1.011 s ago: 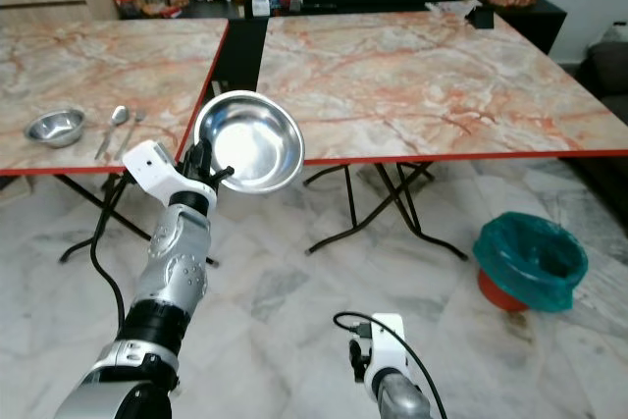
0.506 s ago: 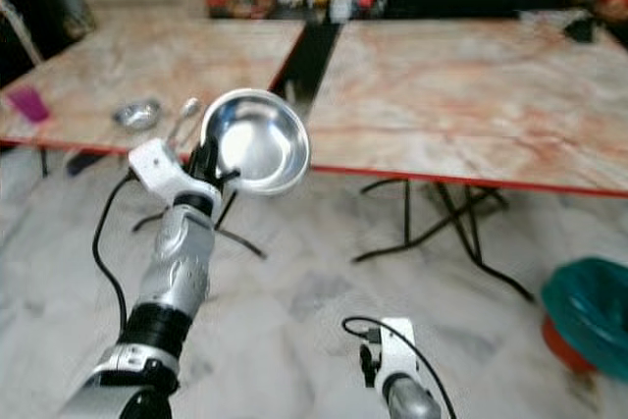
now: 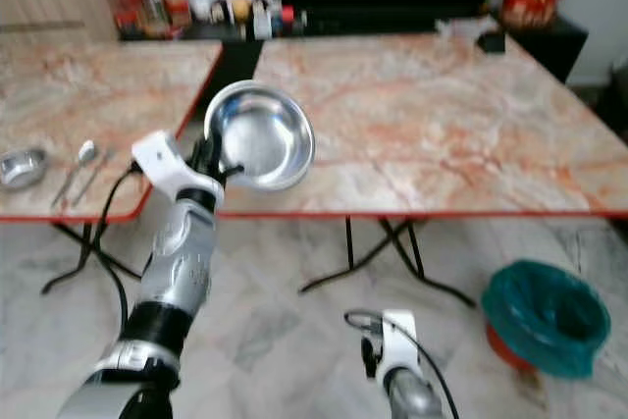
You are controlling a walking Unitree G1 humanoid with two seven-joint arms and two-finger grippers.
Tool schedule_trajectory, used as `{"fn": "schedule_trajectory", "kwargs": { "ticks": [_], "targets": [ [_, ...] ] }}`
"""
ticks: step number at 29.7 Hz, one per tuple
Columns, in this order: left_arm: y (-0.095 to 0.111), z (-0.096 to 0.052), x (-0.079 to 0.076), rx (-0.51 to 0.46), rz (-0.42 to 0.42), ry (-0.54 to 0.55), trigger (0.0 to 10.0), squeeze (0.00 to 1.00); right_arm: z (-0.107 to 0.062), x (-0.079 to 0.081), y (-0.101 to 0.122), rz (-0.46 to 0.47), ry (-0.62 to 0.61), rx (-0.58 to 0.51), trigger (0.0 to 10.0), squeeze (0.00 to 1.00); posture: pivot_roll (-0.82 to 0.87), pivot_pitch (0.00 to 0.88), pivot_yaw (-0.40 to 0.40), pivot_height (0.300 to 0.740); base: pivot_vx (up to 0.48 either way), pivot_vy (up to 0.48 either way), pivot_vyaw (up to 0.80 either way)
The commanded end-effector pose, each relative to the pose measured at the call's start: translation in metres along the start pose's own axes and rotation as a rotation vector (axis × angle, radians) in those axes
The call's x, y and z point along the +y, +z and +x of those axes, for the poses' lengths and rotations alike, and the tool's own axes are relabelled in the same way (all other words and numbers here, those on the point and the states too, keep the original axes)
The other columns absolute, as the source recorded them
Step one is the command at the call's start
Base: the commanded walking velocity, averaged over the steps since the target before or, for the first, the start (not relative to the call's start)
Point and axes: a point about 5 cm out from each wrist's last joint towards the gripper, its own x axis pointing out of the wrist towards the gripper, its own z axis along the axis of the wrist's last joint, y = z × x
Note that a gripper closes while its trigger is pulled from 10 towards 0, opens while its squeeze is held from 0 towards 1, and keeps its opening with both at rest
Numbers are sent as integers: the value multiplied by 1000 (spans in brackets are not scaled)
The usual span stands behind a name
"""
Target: Setting the table
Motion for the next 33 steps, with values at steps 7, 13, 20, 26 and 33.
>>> {"fn": "schedule_trajectory", "kwargs": {
  "ticks": [7,13,20,26,33],
  "targets": [
    [5,3,-10,-21,-6,-33,10000,0,0,-1,0,2,-3,3,10000,0,0,8,38,728,477,0,0],
    [4,3,-10,-11,-5,-29,10000,0,0,-1,-1,3,-4,6,10000,0,0,10,38,728,205,0,0],
    [5,2,-9,-22,-9,-21,10000,0,0,-1,-2,1,-1,9,10000,0,-1,13,37,728,0,0,0],
    [6,1,-7,-31,1,-9,10000,0,-1,-1,-2,-7,0,10,10000,0,-5,12,38,728,0,-147,0],
    [5,1,-7,-26,3,-11,10000,0,-1,0,-3,-47,17,12,10000,0,-9,2,39,728,0,-439,58]
  ]
}}
